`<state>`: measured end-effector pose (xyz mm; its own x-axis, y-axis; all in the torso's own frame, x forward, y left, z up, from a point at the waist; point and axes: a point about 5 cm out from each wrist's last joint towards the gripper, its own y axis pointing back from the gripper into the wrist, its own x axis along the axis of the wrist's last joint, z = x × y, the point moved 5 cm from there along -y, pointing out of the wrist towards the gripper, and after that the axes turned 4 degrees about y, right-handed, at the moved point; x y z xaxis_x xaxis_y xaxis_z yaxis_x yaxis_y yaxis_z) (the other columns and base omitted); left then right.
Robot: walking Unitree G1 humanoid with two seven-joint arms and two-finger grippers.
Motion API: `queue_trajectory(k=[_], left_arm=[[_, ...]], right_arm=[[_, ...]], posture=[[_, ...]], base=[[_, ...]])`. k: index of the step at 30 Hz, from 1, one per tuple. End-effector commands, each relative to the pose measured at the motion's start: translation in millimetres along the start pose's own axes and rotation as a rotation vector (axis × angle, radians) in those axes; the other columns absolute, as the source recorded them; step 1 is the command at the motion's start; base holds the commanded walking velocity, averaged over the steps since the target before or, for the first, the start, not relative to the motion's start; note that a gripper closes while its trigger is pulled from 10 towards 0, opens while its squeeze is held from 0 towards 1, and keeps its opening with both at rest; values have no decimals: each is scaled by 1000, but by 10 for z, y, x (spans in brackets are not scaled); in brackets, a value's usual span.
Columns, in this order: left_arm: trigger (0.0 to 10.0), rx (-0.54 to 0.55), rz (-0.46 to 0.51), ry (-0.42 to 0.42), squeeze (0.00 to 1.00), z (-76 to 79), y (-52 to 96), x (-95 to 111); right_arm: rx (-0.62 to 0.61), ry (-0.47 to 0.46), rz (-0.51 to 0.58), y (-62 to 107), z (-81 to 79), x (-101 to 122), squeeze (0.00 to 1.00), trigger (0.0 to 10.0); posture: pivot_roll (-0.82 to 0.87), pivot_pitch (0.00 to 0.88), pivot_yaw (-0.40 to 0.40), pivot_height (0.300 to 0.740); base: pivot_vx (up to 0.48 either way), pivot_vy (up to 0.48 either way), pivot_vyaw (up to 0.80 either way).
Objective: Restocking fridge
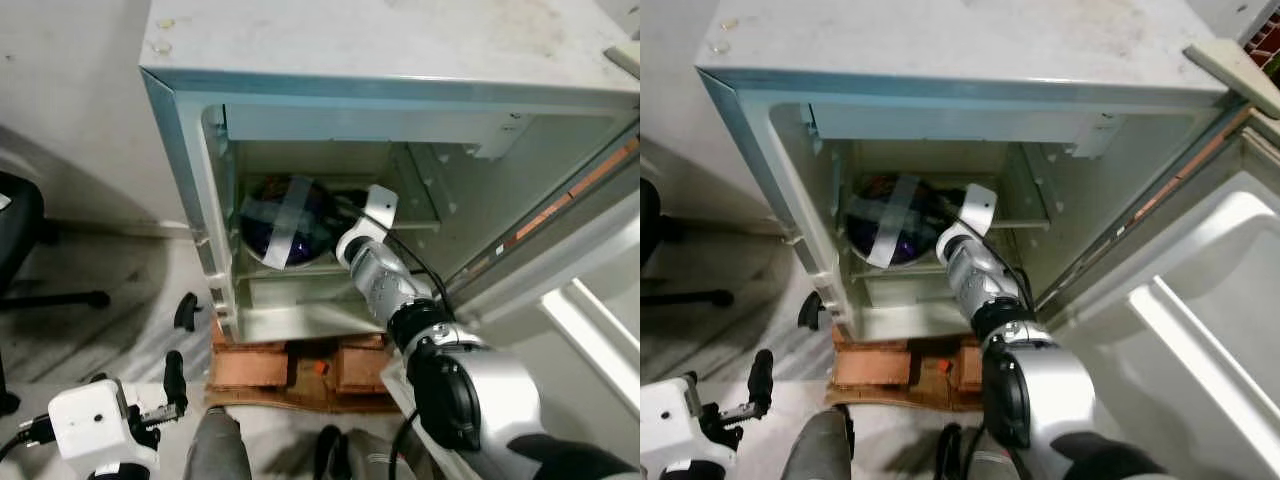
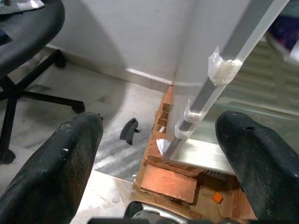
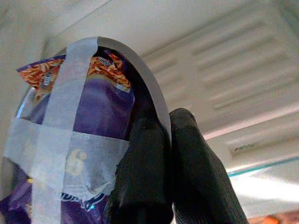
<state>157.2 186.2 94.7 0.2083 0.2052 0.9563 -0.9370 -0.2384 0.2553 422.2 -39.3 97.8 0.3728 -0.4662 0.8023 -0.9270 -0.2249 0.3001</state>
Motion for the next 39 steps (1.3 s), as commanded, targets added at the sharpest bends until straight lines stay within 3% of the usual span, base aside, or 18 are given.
queue_trajectory(k=[1,2,4,7,9,11,13,14,15,16,31,36,39], left_arm=[[10000,8,-20,-3,0,0,42,-19],[10000,11,-23,4,0,7,53,-18],[10000,15,-26,9,0,14,60,-22],[10000,23,-36,20,0,40,86,-43],[10000,23,-37,20,0,46,90,-45],[10000,33,-46,31,0,62,106,-66],[10000,35,-48,33,0,65,108,-71],[10000,42,-52,39,0,66,112,-82],[10000,42,-52,39,0,66,112,-82],[10000,50,-56,47,0,62,112,-93],[10000,75,-55,61,0,61,73,-113],[10000,75,-46,59,0,60,34,-101],[10000,65,-32,54,0,65,-31,-81]], right_arm=[[-19,-85,-9,-9,-129,-48,0,10000],[-54,-161,-14,-12,-130,-53,0,10000],[-67,-204,-16,-14,-147,-53,0,10000],[-67,-288,-19,-20,-314,-49,0,10000],[-66,-293,-20,-20,-325,-48,0,10000],[-45,-356,-39,-14,-504,-85,0,10000],[-38,-376,-44,-10,-552,-99,0,10000],[-24,-408,-56,-3,-636,-126,729,10000],[-24,-408,-56,-3,-636,-126,729,10000],[4,-447,-74,9,-757,-160,1000,10000],[255,-669,-164,111,-1402,-188,1000,10000],[287,-643,-169,114,-1393,-196,1000,10000],[286,-548,-151,94,-1286,-201,1000,10000]], posture=[[447,298,-153,740],[448,300,-156,740],[451,303,-161,740],[453,311,-171,740],[453,311,-172,740],[458,316,-183,740],[459,316,-187,740],[461,317,-192,740],[461,317,-192,740],[463,318,-196,740],[456,311,-216,740],[448,303,-213,740],[432,285,-203,740]], base=[[0,0,0],[0,0,0],[0,0,0],[0,0,0],[0,0,0],[0,0,0],[0,0,0],[0,0,0],[0,0,0],[0,0,0],[0,0,0],[0,0,0],[0,0,0]])
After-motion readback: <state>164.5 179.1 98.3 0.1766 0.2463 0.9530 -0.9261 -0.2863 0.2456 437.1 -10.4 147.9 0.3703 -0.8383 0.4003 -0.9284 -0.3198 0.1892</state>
